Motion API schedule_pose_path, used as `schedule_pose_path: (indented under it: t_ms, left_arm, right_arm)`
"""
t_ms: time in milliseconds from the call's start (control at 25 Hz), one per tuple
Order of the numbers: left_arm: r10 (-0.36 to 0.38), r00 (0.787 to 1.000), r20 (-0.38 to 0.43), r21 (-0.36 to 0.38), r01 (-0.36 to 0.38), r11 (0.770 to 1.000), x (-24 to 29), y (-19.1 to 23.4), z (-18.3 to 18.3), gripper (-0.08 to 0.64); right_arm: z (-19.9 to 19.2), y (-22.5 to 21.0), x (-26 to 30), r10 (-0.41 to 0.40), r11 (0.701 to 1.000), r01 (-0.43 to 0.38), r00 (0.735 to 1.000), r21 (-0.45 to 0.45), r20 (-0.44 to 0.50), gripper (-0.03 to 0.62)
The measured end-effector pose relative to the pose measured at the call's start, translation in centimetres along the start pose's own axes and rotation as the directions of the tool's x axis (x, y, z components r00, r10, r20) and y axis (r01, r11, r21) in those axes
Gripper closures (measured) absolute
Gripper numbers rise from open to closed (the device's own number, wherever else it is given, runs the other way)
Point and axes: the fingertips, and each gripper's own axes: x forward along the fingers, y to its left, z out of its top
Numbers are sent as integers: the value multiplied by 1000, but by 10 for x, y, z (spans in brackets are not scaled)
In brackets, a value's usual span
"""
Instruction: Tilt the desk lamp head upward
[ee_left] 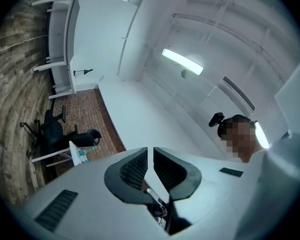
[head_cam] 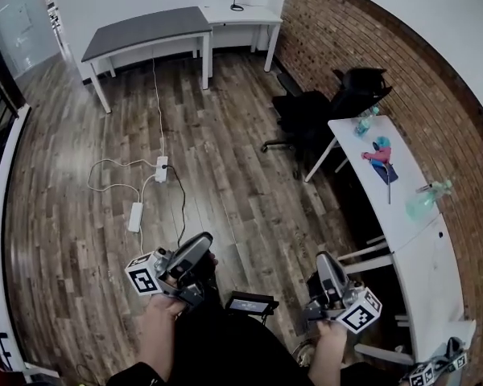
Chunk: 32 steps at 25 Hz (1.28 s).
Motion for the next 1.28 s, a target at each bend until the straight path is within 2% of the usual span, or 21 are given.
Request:
schedule_pose_path:
  t_ms: [400, 600, 840, 1120, 1280]
  left_arm:
    - [-6, 998, 62, 3, 6, 1000, 25, 82, 134, 518]
    - [11, 997, 76, -21, -9, 1000, 31, 122, 178, 520]
    - [39, 994, 103, -13, -38, 999, 33, 155, 220, 522]
    - [86, 983, 161, 56, -96, 994, 48, 206, 278, 522]
    - [123, 970, 211, 76, -142, 987, 78, 243, 316, 522]
  right_arm:
    - [10, -40, 159, 5, 1000, -7, 997, -27, -71, 578]
    - [7, -58, 212, 18, 999, -22, 996, -37, -91, 578]
    - [2, -95, 261, 16, 1000, -15, 995, 6, -101, 578]
    - [4, -160, 351, 108, 993, -100, 985, 64, -131, 578]
    - [27, -215, 413, 147, 985, -131, 978, 115, -149, 578]
